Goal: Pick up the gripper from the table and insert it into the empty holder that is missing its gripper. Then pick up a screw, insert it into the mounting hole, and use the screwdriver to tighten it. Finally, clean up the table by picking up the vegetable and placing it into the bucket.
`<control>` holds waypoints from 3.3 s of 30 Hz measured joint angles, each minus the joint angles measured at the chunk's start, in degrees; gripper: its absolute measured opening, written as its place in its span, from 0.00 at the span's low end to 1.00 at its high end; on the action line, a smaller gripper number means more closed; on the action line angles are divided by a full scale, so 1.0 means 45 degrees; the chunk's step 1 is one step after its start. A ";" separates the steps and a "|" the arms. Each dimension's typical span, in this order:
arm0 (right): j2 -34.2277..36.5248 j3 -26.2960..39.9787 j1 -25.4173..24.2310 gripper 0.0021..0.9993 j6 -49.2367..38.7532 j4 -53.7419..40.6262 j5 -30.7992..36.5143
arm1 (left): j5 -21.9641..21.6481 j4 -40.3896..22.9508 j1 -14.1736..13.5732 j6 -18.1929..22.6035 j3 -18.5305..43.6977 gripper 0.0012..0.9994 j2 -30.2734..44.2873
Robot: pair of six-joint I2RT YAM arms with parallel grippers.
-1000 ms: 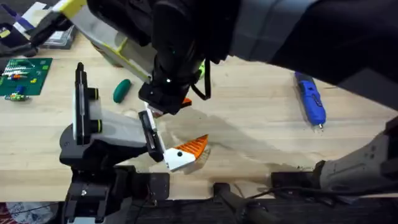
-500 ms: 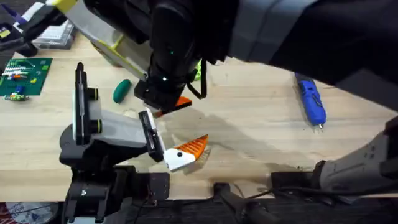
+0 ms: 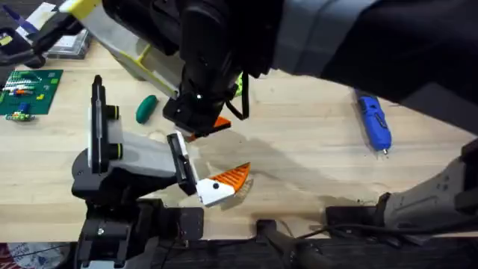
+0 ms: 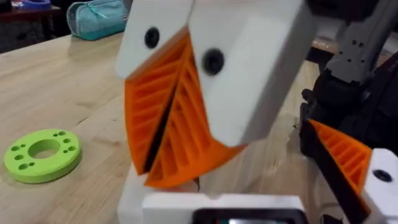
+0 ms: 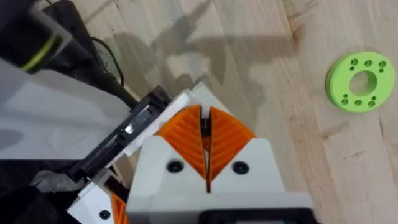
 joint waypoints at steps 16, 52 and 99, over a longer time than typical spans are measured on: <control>0.0000 0.0000 0.0029 0.01 0.0000 -0.0108 0.0209 | 0.0082 -0.0024 0.0000 -0.0053 0.0000 0.99 0.0000; 0.0000 0.0000 0.0087 0.00 0.0185 -0.0111 0.0676 | 0.0087 -0.0024 0.0000 -0.0122 0.0000 0.99 0.0000; 0.0165 0.0905 -0.0058 0.95 0.0345 -0.1470 0.1351 | 0.0170 -0.0024 0.0000 0.0037 0.0000 0.99 0.0054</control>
